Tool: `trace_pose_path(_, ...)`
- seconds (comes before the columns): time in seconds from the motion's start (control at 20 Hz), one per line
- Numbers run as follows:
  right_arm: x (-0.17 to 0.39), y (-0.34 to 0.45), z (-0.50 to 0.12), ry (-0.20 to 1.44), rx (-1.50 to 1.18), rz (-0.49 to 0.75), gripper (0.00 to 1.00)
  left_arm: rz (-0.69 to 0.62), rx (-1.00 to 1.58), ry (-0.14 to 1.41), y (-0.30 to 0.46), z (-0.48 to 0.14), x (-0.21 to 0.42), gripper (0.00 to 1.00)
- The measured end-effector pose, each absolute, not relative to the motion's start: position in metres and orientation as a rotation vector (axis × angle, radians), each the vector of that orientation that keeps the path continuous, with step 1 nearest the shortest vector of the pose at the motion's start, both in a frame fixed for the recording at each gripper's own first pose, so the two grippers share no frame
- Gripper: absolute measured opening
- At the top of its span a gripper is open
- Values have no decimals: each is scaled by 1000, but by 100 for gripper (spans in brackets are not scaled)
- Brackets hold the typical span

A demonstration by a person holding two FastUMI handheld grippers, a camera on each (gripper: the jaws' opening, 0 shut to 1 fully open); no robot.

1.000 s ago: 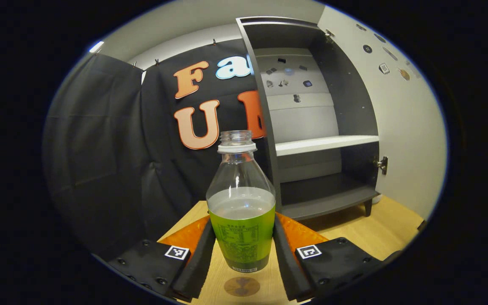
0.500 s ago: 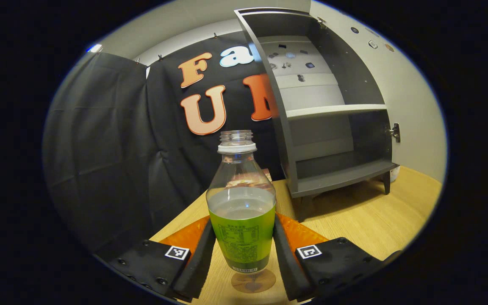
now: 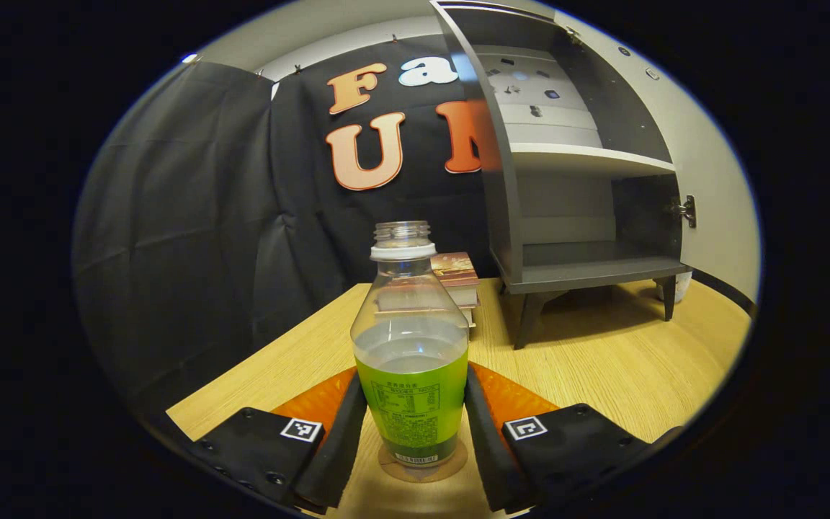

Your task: Open the cabinet door with the right hand, grasp the bottle in the cabinet with the left hand and place it on the coaster, then close the cabinet door with the right hand.

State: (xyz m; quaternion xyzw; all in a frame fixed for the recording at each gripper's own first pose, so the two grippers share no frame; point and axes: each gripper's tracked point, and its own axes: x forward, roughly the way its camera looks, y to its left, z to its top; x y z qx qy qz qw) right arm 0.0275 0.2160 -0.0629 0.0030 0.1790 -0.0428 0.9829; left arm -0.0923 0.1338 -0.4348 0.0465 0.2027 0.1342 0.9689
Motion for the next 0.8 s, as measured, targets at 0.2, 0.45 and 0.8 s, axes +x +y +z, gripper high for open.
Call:
trace_pose_path(0.2,30,219,-58,358,-14,-64,89,291,54,419,136,-441,-98,78)
trace_pose_path(0.45,35,230,-51,343,-28,-50,89,287,55,414,137,-441,-102,81)
trace_pose_path(0.8,32,223,-59,347,23,-56,90,239,109,433,135,-428,-102,99)
